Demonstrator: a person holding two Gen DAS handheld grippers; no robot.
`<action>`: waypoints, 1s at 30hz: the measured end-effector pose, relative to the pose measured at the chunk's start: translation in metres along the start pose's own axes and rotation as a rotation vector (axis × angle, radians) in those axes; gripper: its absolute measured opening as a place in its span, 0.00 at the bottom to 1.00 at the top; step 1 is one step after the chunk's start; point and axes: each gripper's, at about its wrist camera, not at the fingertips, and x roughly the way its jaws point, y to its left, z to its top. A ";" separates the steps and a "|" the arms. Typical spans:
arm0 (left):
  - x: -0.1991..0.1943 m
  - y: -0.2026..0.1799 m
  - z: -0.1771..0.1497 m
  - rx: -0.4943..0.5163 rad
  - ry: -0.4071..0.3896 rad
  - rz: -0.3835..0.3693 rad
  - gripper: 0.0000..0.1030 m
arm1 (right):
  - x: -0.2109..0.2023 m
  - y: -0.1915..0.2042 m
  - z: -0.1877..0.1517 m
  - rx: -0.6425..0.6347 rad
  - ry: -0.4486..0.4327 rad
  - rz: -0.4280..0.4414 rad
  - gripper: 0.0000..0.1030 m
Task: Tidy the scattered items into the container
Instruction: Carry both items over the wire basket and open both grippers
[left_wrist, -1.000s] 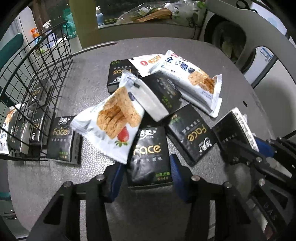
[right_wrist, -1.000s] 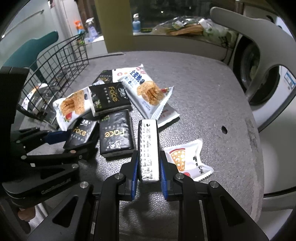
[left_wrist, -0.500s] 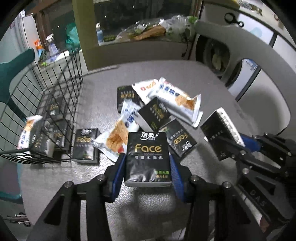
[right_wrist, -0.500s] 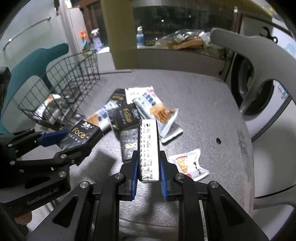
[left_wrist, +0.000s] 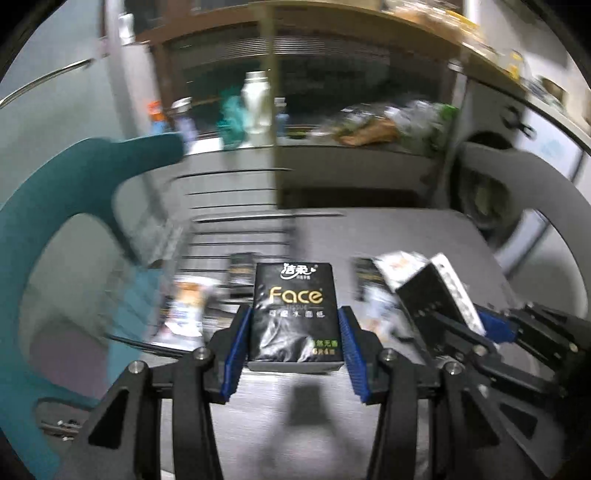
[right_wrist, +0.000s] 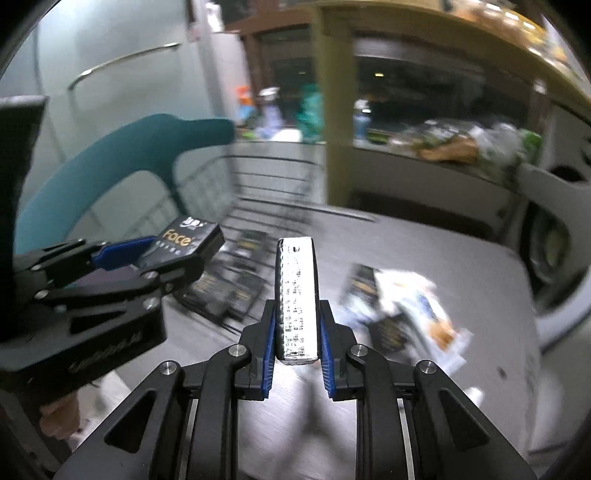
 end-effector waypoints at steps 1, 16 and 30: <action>0.002 0.016 0.003 -0.016 0.002 0.025 0.50 | 0.006 0.009 0.006 -0.012 -0.003 0.009 0.20; 0.043 0.095 0.010 -0.100 0.074 0.077 0.51 | 0.067 0.068 0.025 -0.041 0.051 0.055 0.22; 0.037 0.091 0.005 -0.116 0.055 0.072 0.64 | 0.063 0.057 0.026 -0.032 0.043 0.024 0.30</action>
